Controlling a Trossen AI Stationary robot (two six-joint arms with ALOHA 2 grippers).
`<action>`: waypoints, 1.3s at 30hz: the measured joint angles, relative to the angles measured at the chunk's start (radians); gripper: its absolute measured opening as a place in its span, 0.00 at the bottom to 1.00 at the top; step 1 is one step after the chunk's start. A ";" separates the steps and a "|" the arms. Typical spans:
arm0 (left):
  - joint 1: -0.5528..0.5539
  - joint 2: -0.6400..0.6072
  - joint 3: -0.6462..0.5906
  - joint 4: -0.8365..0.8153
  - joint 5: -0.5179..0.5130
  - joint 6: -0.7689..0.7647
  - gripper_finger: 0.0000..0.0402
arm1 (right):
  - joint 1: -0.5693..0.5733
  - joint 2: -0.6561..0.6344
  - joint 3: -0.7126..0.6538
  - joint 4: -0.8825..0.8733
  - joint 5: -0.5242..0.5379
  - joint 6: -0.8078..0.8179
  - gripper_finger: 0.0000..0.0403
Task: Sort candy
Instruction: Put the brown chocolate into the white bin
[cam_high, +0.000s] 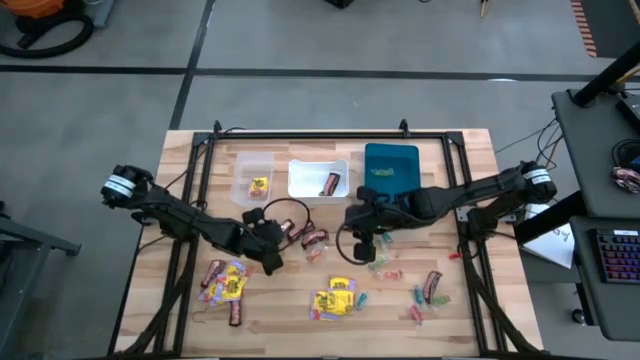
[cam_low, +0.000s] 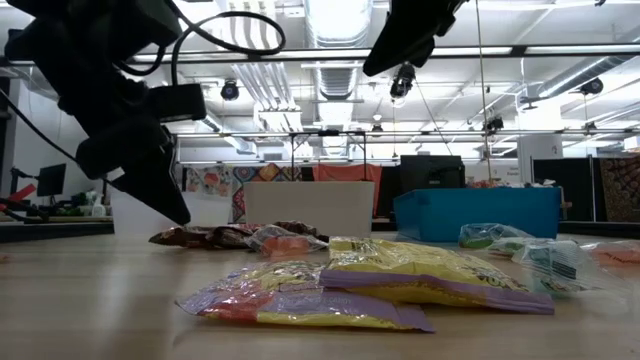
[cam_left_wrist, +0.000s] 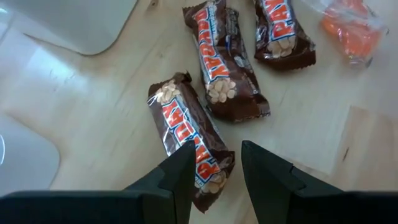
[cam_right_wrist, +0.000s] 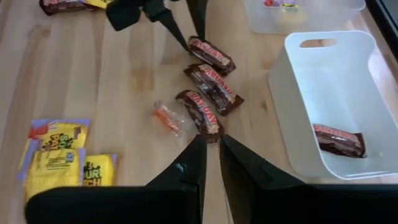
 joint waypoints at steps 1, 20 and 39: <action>0.000 0.000 -0.004 0.003 -0.007 -0.006 0.28 | 0.004 0.000 -0.002 0.000 0.000 0.000 0.10; 0.000 0.000 -0.061 0.099 -0.010 -0.060 0.28 | 0.044 0.001 -0.013 -0.020 0.003 0.031 0.10; -0.016 0.148 -0.067 0.162 -0.054 -0.042 0.15 | 0.077 0.001 -0.017 -0.022 -0.001 0.060 0.10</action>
